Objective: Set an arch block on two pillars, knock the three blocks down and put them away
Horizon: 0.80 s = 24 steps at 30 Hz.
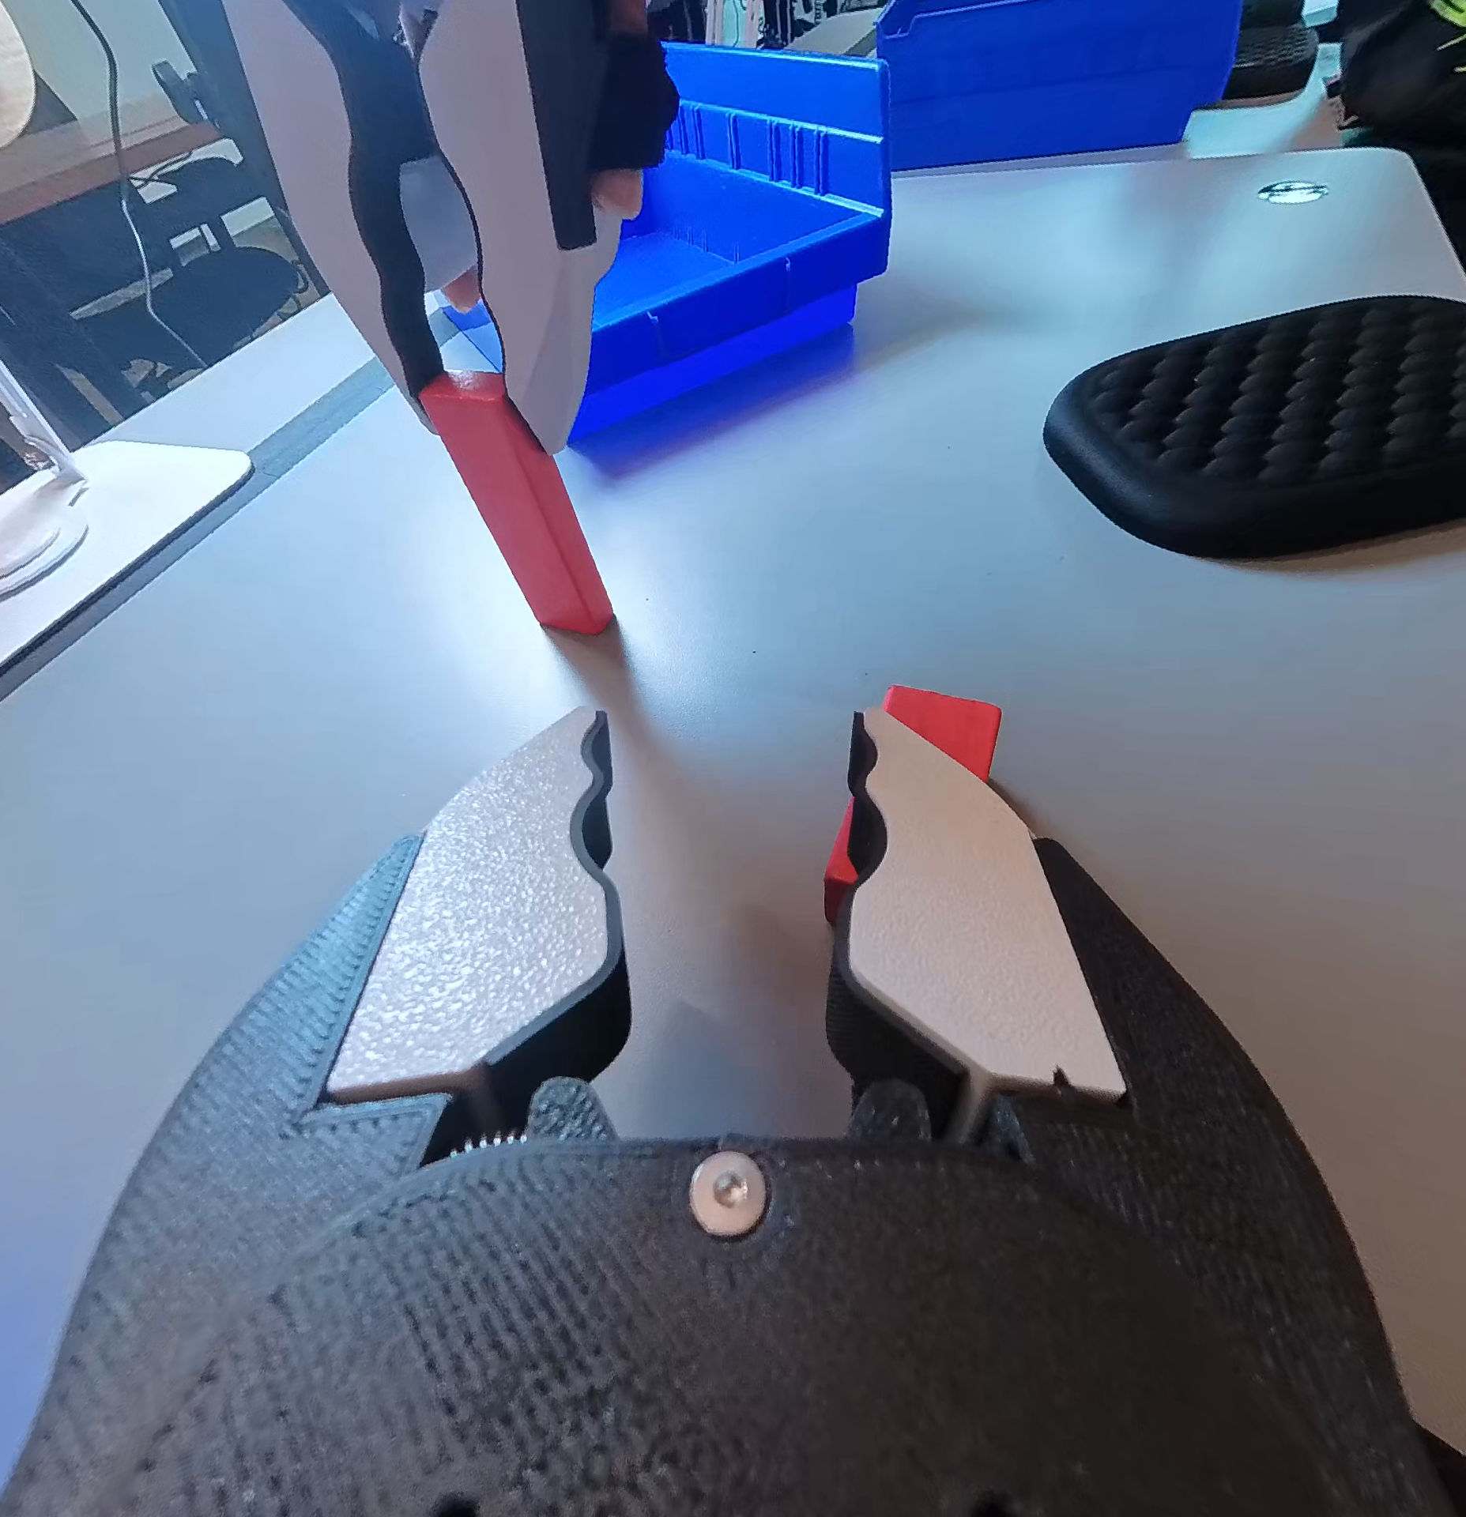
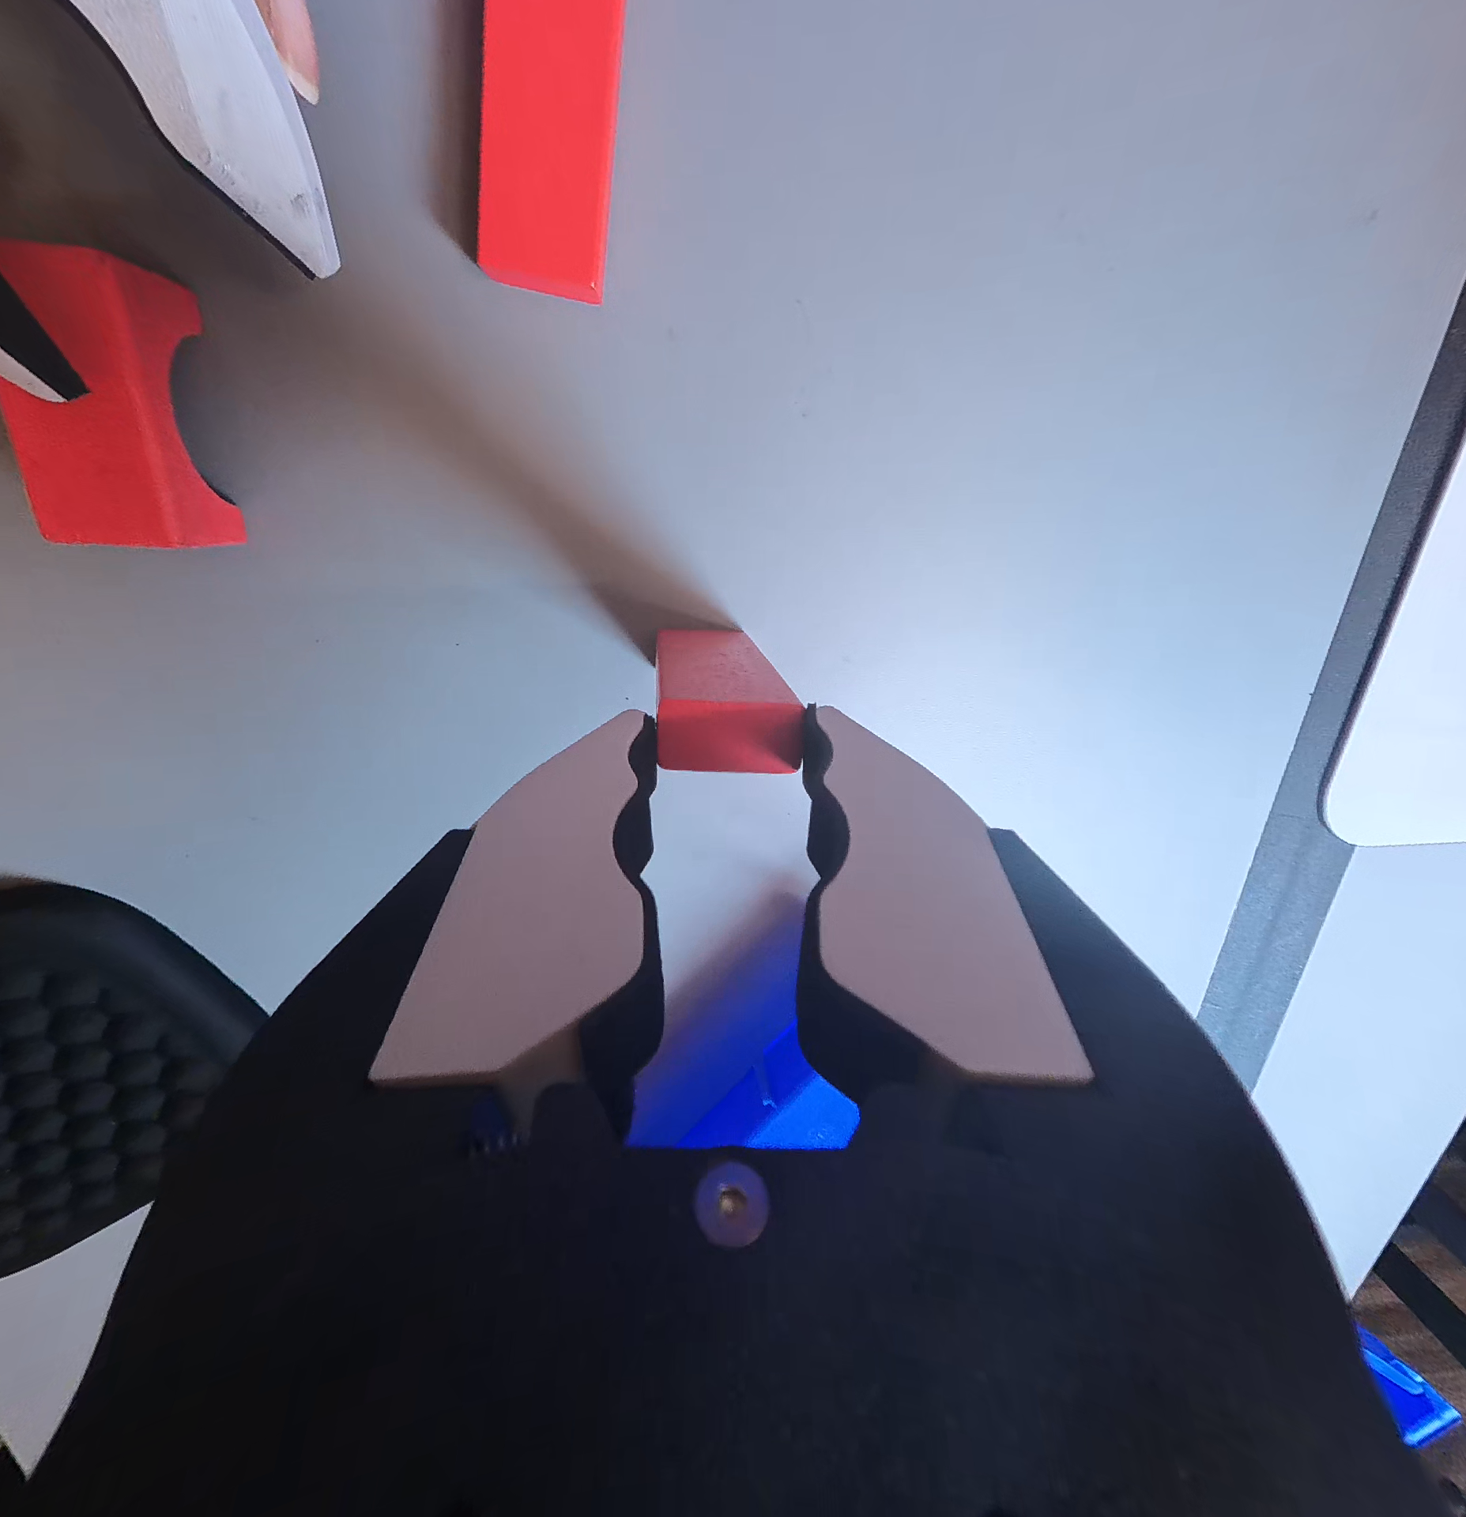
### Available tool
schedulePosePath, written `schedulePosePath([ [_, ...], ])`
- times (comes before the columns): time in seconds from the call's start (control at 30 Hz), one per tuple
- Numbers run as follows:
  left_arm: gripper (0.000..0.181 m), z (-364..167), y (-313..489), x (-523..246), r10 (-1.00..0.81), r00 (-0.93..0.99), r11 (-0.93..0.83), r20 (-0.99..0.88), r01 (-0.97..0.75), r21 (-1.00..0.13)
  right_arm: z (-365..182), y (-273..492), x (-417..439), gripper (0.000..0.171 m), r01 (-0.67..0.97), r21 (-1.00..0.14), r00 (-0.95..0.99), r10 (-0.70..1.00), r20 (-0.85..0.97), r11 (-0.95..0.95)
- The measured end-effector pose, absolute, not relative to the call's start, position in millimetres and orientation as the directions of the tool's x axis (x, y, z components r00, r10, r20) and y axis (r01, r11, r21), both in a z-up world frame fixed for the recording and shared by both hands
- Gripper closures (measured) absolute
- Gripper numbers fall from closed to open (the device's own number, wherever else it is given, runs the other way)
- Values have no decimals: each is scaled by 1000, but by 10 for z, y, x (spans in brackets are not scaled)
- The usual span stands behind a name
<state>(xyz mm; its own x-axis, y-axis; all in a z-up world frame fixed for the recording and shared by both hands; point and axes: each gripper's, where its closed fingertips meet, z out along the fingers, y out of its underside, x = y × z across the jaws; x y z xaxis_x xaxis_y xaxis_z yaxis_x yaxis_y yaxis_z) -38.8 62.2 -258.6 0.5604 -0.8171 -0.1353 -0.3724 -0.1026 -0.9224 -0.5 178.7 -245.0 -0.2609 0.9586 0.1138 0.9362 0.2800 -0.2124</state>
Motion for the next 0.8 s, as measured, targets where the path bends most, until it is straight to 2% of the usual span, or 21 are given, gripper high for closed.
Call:
schedulePosePath([
  [0.27,125,-2596,621,-380,-819,557,-104,-134,-375,-921,-2462,1789,-3,135,932,-217,-270,955,120,291],
  [0.4,125,-2589,625,-382,-818,560,-104,-134,-373,-922,-2407,1792,-19,128,930,-227,-265,955,131,289],
  [0.6,132,-2465,610,-392,-807,571,-65,-153,-342,-937,-1959,1655,-332,123,890,-350,-234,952,195,291],
  [0.67,141,-2401,582,-388,-807,567,-38,-163,-327,-944,-1902,1529,-476,122,883,-365,-241,951,192,297],
  [0.77,175,-2327,486,-374,-824,537,2,-180,-316,-949,-1988,1325,-686,122,883,-351,-266,949,170,311],
  [0.8,181,-2306,463,-379,-825,533,13,-187,-314,-949,-2044,1272,-754,123,886,-346,-266,950,164,308],
])
